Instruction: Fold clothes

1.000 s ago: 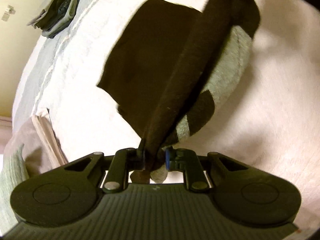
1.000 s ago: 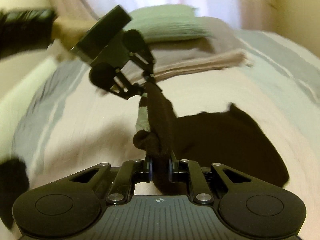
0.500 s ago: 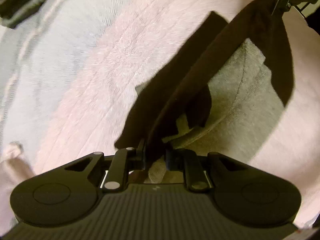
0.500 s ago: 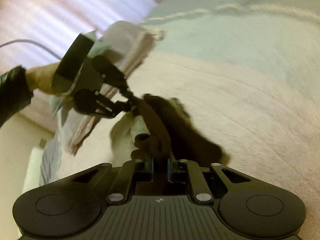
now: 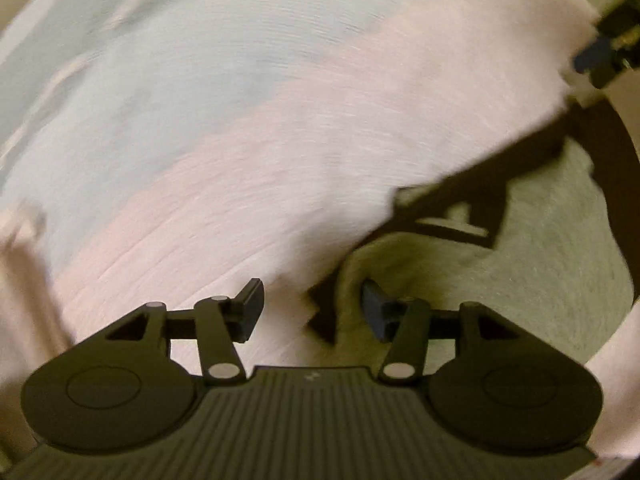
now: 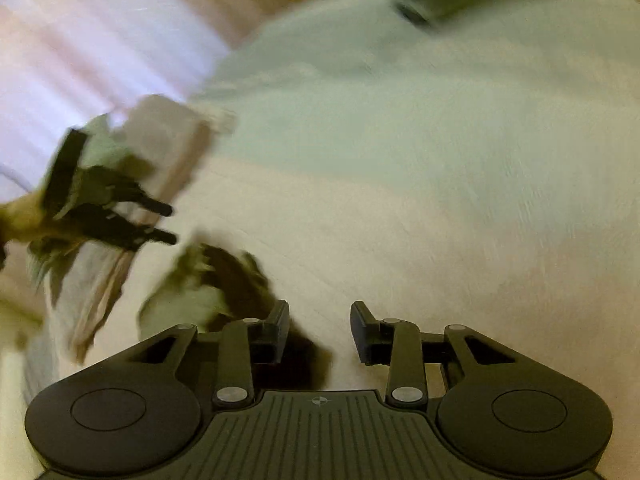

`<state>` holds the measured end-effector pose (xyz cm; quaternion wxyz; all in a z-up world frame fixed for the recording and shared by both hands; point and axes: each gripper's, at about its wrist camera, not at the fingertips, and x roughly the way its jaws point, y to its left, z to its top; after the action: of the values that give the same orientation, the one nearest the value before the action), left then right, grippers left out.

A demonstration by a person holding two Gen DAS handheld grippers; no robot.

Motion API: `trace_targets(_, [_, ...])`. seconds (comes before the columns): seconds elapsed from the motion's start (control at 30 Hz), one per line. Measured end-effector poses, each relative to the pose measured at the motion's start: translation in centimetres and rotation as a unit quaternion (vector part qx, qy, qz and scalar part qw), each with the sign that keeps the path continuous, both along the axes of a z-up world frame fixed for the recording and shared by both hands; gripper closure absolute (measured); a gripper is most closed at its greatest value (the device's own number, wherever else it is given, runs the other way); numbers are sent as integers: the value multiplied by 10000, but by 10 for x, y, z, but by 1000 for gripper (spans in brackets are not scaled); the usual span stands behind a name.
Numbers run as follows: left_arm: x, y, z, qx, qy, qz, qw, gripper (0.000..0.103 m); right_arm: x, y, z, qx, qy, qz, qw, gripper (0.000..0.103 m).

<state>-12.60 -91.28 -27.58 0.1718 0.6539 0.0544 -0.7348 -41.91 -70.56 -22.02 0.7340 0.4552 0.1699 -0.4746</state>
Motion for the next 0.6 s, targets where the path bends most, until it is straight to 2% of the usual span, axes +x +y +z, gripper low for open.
trace_targets(0.03, [9,0,9,-106,87,201,9997,61,10,6,12,-209,26,269,9994,72])
trace_targets(0.07, [18,2,17,-168,206,389,9989,61,22,10,20,-328,-54,579,9978,72])
trace_targets(0.13, [34,13,33,-23,598,735,9955,62,52,15,23,-378,-199,1229,9915,72])
trace_targets(0.2, [42,28,35,230,974,998,9900,62,75,14,13,-313,-236,1534,9874,72])
trace_targets(0.3, [39,48,12,614,1313,1201,9821,62,87,1,-19,-105,-142,1436,9895,72])
trace_targets(0.37, [32,54,-9,632,1361,1342,9795,62,74,-8,-39,64,-169,1048,9943,72])
trace_targets(0.43, [28,50,-33,597,1487,1679,9727,60,58,-15,-53,136,-125,749,9970,72])
trace_targets(0.5, [31,44,-49,567,1691,1989,9636,60,47,-19,-62,132,-90,674,9976,72])
trace_targets(0.6, [34,41,-59,492,1923,2195,9552,57,39,-18,-64,155,-102,697,9974,72])
